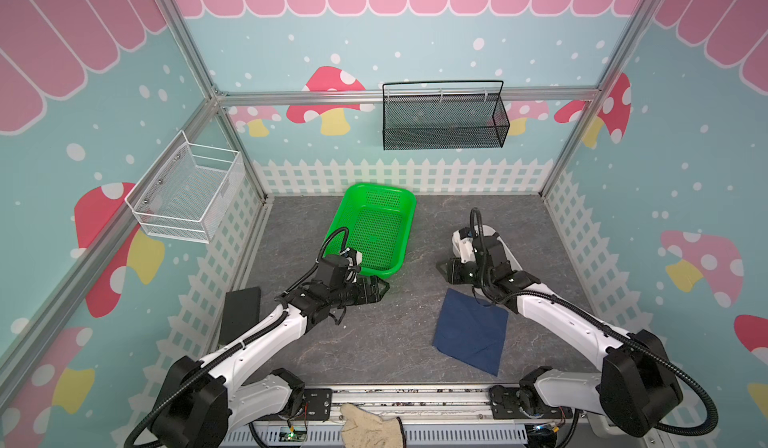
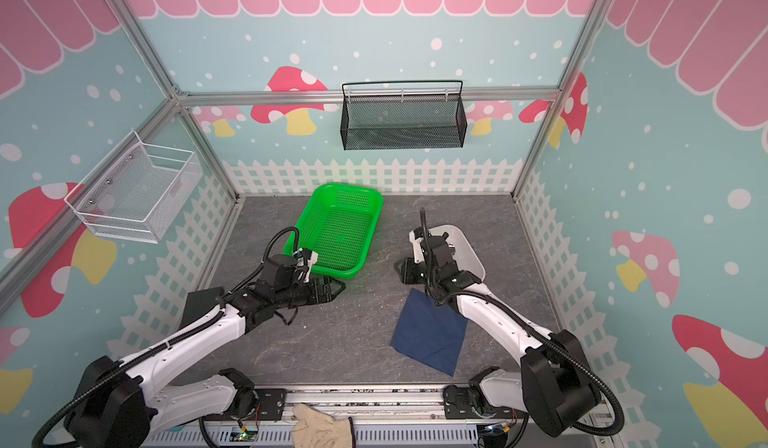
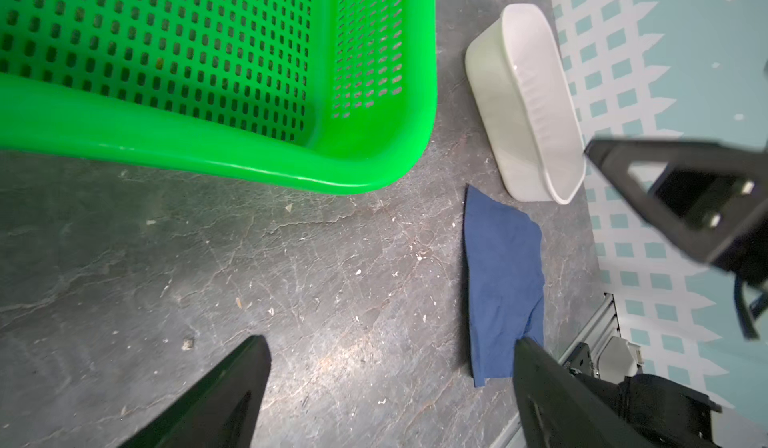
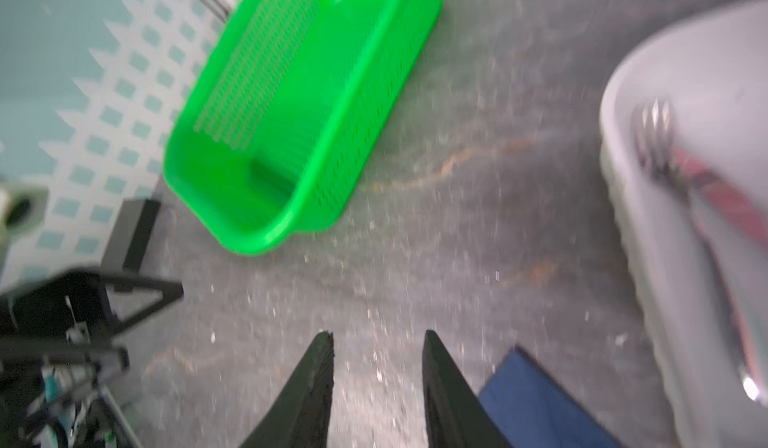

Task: Place the utensils on the paper napkin and roll it up

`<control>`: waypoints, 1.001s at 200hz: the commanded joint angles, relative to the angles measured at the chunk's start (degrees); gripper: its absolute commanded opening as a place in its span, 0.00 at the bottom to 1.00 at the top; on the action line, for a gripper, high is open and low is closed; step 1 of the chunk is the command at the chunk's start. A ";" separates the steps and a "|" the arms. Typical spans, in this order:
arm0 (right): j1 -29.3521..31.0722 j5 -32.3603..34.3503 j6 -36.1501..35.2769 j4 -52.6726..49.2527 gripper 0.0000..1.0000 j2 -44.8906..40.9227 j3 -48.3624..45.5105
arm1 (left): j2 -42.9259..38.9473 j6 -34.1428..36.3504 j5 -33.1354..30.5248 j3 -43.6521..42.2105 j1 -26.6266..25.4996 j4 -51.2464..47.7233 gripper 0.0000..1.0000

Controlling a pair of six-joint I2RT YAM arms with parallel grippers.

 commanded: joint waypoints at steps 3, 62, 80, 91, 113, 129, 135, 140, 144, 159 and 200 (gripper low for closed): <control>1.81 -6.56 0.84 -8.27 0.38 -1.87 -7.77 | 2.80 -2.97 -2.91 1.18 -0.18 7.36 0.93; 3.13 -2.57 3.54 -10.07 0.38 -3.97 -13.95 | 13.33 -4.70 -3.29 6.07 2.57 12.63 0.94; 3.14 -2.40 3.26 -9.70 0.39 -2.53 -14.12 | 15.81 -4.24 -3.70 8.24 3.80 12.48 0.94; 3.12 -2.92 3.08 -9.41 0.39 -1.22 -14.06 | 16.83 -3.80 -4.50 9.79 4.52 11.18 0.94; 3.37 -5.14 3.01 -6.95 0.39 0.70 -14.59 | 18.17 -2.86 -5.50 11.10 6.33 10.91 0.94; 3.77 -6.63 3.54 -4.52 0.39 2.21 -14.79 | 18.67 -2.20 -4.32 12.02 7.66 10.28 0.95; 4.01 -7.07 3.79 -3.76 0.39 2.79 -14.62 | 18.47 -2.12 -3.91 12.30 7.99 9.59 0.95; 4.22 -7.20 4.05 -3.12 0.39 3.33 -14.48 | 18.10 -1.89 -3.21 12.36 8.17 9.27 0.95; 4.50 -7.29 4.36 -2.50 0.39 3.68 -14.43 | 17.77 -1.64 -2.63 12.26 8.19 9.20 0.96; 5.62 -7.83 5.30 0.26 0.39 5.20 -14.08 | 15.84 -1.71 -1.35 11.27 8.19 8.81 0.96; 10.25 -9.19 6.37 7.45 0.39 14.01 -9.49 | 4.92 -2.62 -2.27 4.62 7.86 6.86 0.96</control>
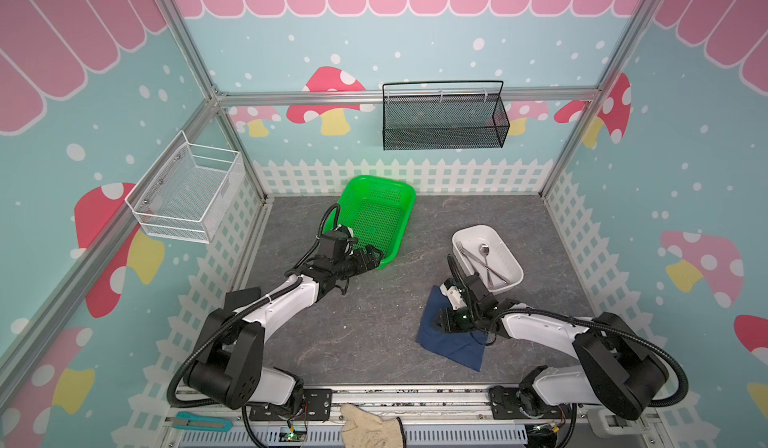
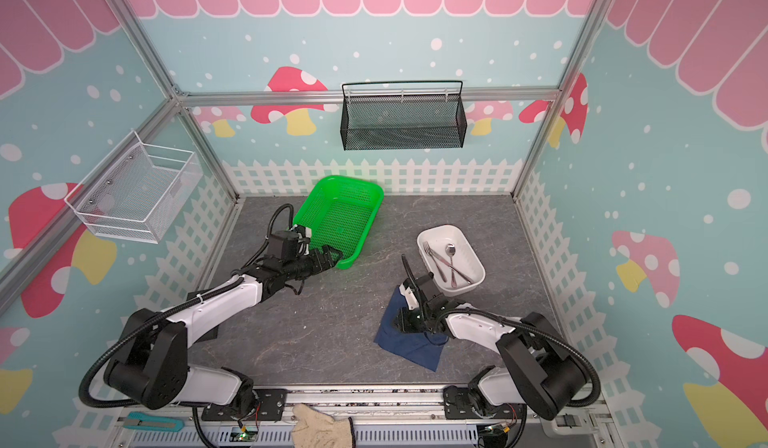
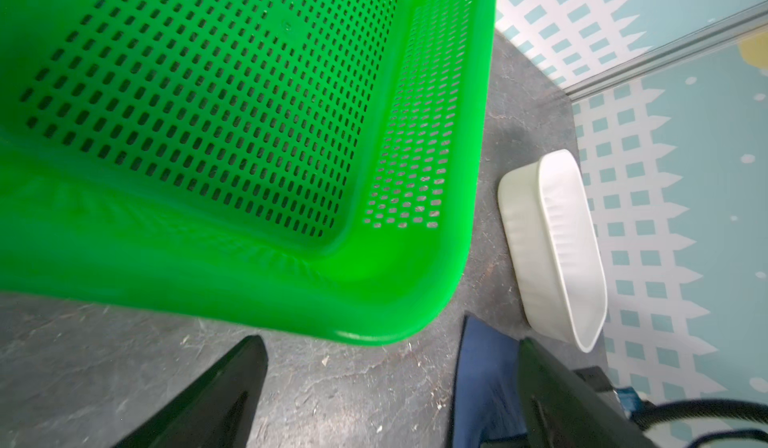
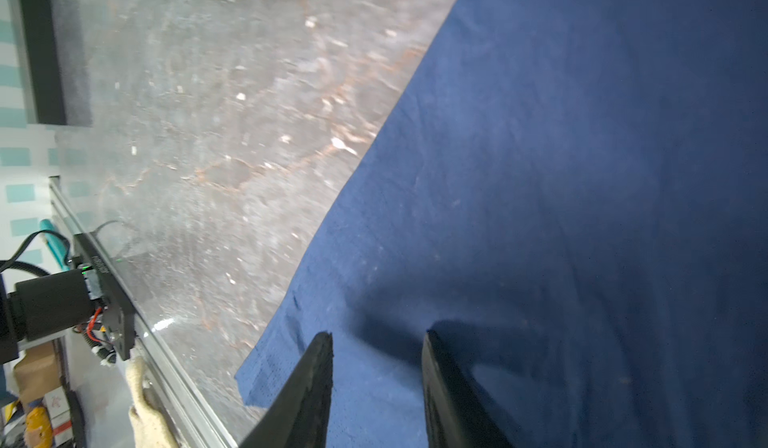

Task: Place the utensils on the paper napkin and roll it up

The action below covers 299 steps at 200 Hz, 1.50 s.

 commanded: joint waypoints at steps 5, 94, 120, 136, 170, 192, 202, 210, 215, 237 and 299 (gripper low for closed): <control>3.45 -0.13 1.19 3.30 0.39 6.76 3.11 | -8.25 0.09 -0.46 -4.34 -0.31 -2.13 0.95; 7.79 5.89 2.61 7.95 0.39 9.47 13.71 | -20.64 -1.26 2.53 -10.19 -5.25 -8.47 0.78; 4.71 11.93 2.86 2.59 0.38 2.59 9.48 | -18.28 -1.44 2.83 -8.86 -11.35 -8.45 0.72; 2.30 13.30 2.77 0.87 0.38 -2.76 5.19 | -15.29 -1.70 3.43 -8.00 -14.98 -8.40 0.68; -1.40 11.64 2.36 0.34 0.35 -8.83 -1.32 | -8.50 -4.08 1.63 -8.79 -22.22 -3.65 0.65; -1.62 9.51 2.22 0.86 0.34 -7.96 -1.98 | -3.36 -4.82 2.63 -7.95 -25.09 -0.27 0.62; -1.60 8.22 2.31 1.95 0.32 -6.92 -1.86 | -1.17 -5.65 2.60 -7.88 -25.53 1.16 0.60; -1.62 7.19 2.33 2.47 0.31 -5.64 -1.62 | 0.48 -6.70 2.81 -8.00 -25.63 2.46 0.59; -1.65 6.55 2.33 2.90 0.31 -4.85 -1.41 | 1.40 -7.21 3.14 -8.16 -25.63 3.34 0.57; -1.60 4.68 1.76 3.73 0.31 -1.58 -0.43 | 4.45 -8.95 3.48 -8.90 -25.63 6.06 0.53; -1.50 5.28 1.65 3.85 0.31 3.91 0.34 | 8.68 -6.94 -2.91 -11.77 -23.07 1.25 0.50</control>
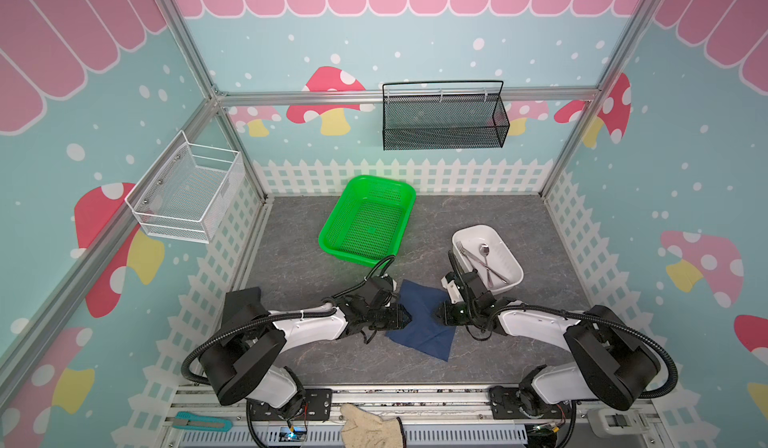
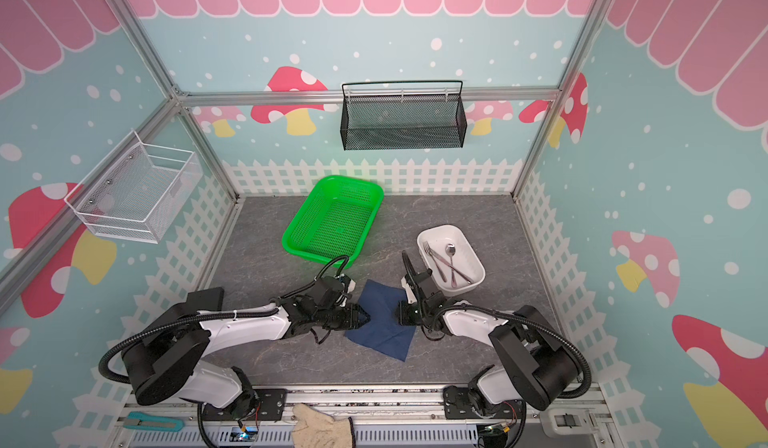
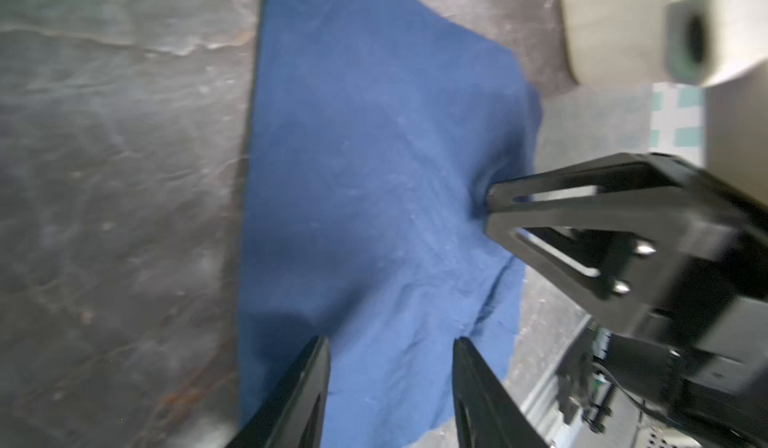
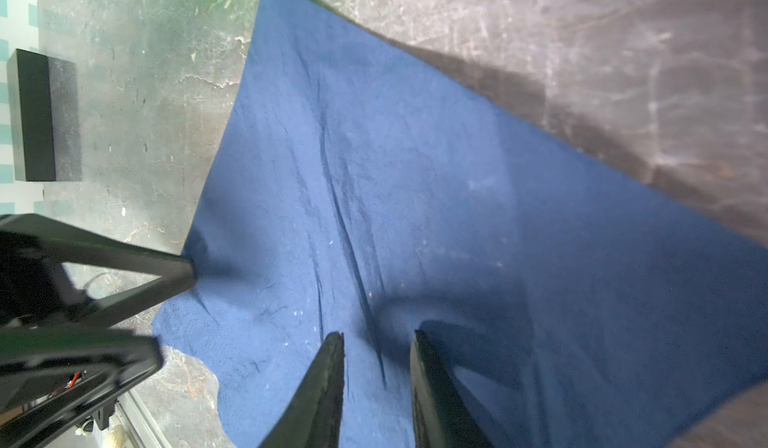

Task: Place the utensils on the paper napkin and roll it up

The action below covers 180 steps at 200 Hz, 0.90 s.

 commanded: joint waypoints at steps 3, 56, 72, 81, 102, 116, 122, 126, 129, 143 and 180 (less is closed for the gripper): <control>0.02 -0.14 -0.25 -0.68 0.31 2.61 0.43 | 1.67 0.47 -2.73 -1.97 1.97 -1.44 0.50; 1.63 -1.90 4.63 4.27 0.31 4.04 -0.20 | 0.31 3.27 -3.53 -4.82 7.38 -2.61 0.51; 2.06 -3.55 4.94 6.48 0.32 4.70 0.20 | 0.29 5.25 -2.71 -4.09 9.39 -4.46 0.51; 2.21 -4.34 4.34 7.39 0.32 5.46 0.81 | 0.09 6.07 -2.15 -3.68 10.10 -5.13 0.51; 2.24 -5.10 2.87 6.02 0.33 7.23 3.33 | -2.74 6.55 -3.79 -3.18 10.53 -7.18 0.51; 2.26 -4.24 2.36 5.35 0.33 6.62 3.99 | -5.64 6.40 -3.34 -3.31 10.54 -7.33 0.52; 2.24 -3.61 2.14 5.02 0.33 5.91 4.07 | -7.29 6.03 -3.27 -3.49 10.54 -7.59 0.52; 2.24 -3.14 1.89 4.74 0.33 5.39 4.15 | -8.35 5.83 -3.29 -3.59 10.48 -7.83 0.52; 2.24 -2.88 1.74 4.57 0.33 5.04 4.24 | -9.07 5.72 -3.35 -3.74 10.52 -7.92 0.52; 2.24 -2.85 0.00 4.45 0.33 3.15 4.39 | -12.75 5.27 -3.53 -4.31 10.29 -8.06 0.53; 1.26 4.50 -1.48 -0.16 0.32 0.31 4.79 | -15.17 4.58 -0.17 -4.32 7.95 -4.88 0.52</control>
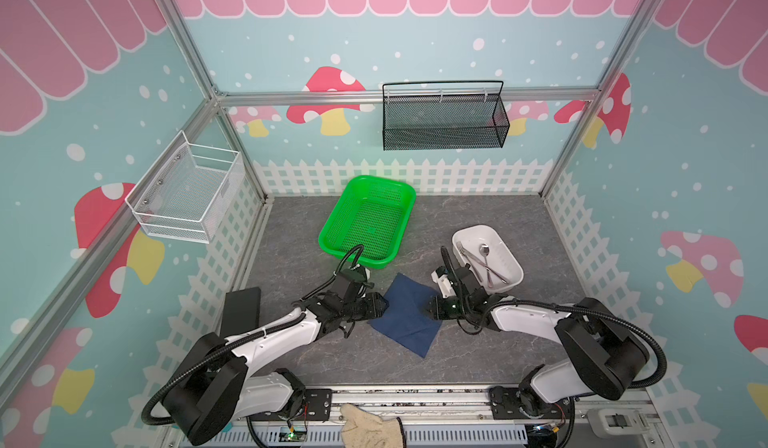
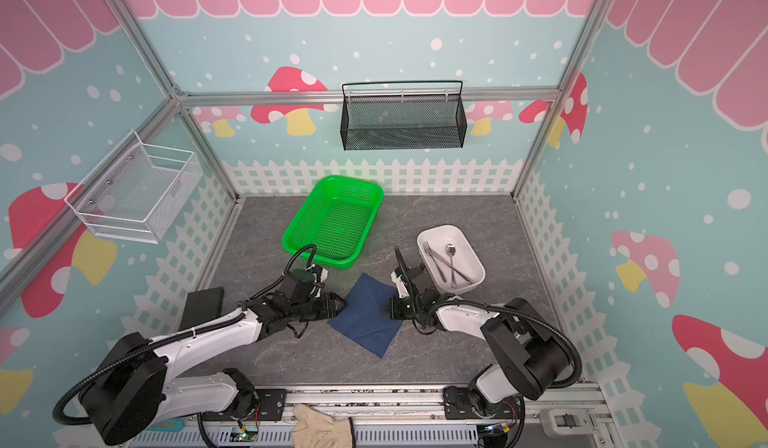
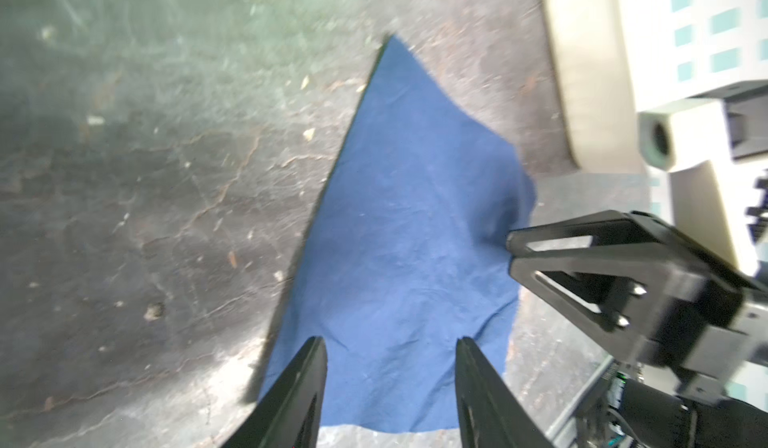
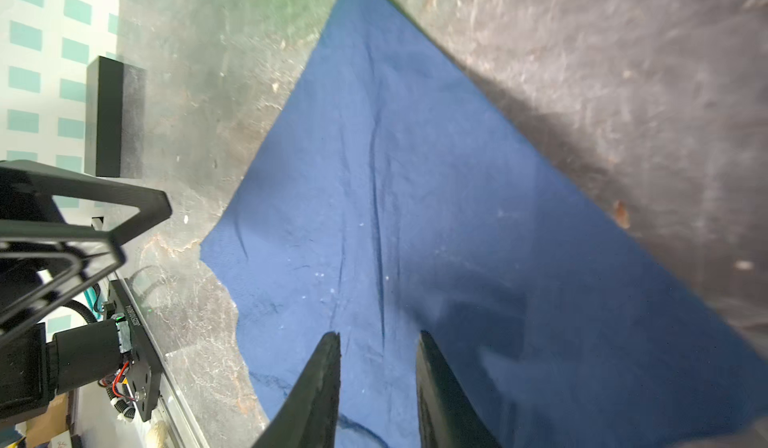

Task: Place the utensils on the paper napkin and roll it up

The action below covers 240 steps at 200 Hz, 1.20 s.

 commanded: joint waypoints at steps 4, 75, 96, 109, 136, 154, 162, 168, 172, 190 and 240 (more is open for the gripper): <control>-0.87 6.72 -1.89 -5.21 0.32 -1.62 1.62 | 0.54 -0.47 2.17 -0.05 -2.12 1.35 0.52; -2.18 4.55 -5.35 -6.98 0.25 3.83 2.83 | 11.46 -4.26 1.17 0.36 -4.35 4.81 0.52; -2.20 4.63 -5.93 -7.18 0.24 6.10 3.00 | 12.32 -4.60 -0.86 0.27 -4.40 2.97 0.52; -2.22 5.32 -5.88 -7.30 0.24 6.99 2.97 | 11.54 -4.78 -2.80 -0.38 -4.22 1.43 0.52; -2.24 3.35 -5.65 -5.41 0.24 8.45 2.93 | 9.33 -5.48 -3.95 -2.52 -2.56 1.18 0.53; -2.12 2.08 -5.26 -4.20 0.25 9.51 3.28 | 8.99 -5.61 -4.03 -2.83 -1.69 1.16 0.53; -2.14 2.15 -5.17 -4.24 0.25 9.83 3.62 | 8.93 -5.81 -3.80 -2.53 -1.54 1.27 0.53; -2.10 2.28 -5.30 -4.26 0.25 9.88 3.75 | 8.85 -5.87 -3.41 -2.20 -1.52 1.42 0.53; -2.12 2.32 -5.39 -4.26 0.25 9.91 3.90 | 8.75 -5.88 -3.08 -2.05 -1.53 1.59 0.53; -2.18 2.37 -6.08 -4.33 0.29 8.87 5.42 | 7.39 -6.40 -2.17 -1.65 -1.61 2.54 0.55; -5.09 16.96 -9.69 -11.94 0.38 -2.14 10.85 | -4.42 -3.80 -7.17 -0.62 -1.87 -0.53 0.64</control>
